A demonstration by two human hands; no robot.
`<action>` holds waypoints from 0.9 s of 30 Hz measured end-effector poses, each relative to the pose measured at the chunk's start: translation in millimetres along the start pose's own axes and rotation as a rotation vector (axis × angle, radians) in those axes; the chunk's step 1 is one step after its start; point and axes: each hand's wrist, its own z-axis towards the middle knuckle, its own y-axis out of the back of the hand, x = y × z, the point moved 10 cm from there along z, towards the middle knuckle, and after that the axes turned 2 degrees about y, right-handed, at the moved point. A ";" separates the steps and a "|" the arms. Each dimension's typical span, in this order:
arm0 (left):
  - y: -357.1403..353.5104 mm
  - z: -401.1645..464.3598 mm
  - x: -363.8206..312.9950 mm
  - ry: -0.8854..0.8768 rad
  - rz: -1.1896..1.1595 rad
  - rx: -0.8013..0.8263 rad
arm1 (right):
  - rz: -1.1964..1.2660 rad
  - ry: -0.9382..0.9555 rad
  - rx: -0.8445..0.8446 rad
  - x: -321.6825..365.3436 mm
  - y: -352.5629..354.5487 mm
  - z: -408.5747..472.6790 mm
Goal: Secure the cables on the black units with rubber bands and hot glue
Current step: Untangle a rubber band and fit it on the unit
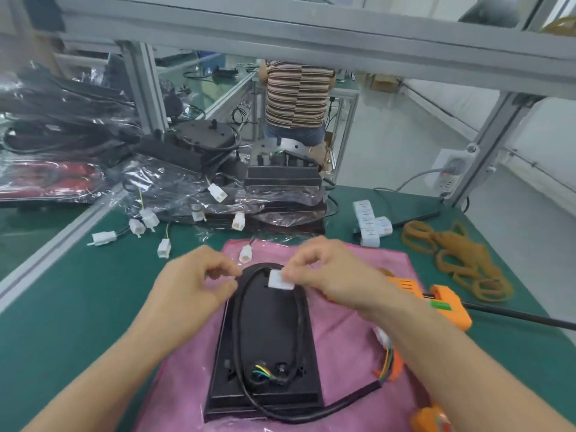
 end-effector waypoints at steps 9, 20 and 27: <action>-8.9 -16.9 12.9 -0.046 -0.035 -0.011 | -0.322 -0.123 -0.005 -14.4 -29.1 15.3; -31.6 -38.3 -39.1 -0.529 0.372 0.066 | -0.553 -0.134 -0.165 -19.1 -28.5 10.0; -33.5 -35.3 -38.4 -0.556 0.355 0.079 | -0.036 -0.163 -0.204 -44.4 -19.3 9.6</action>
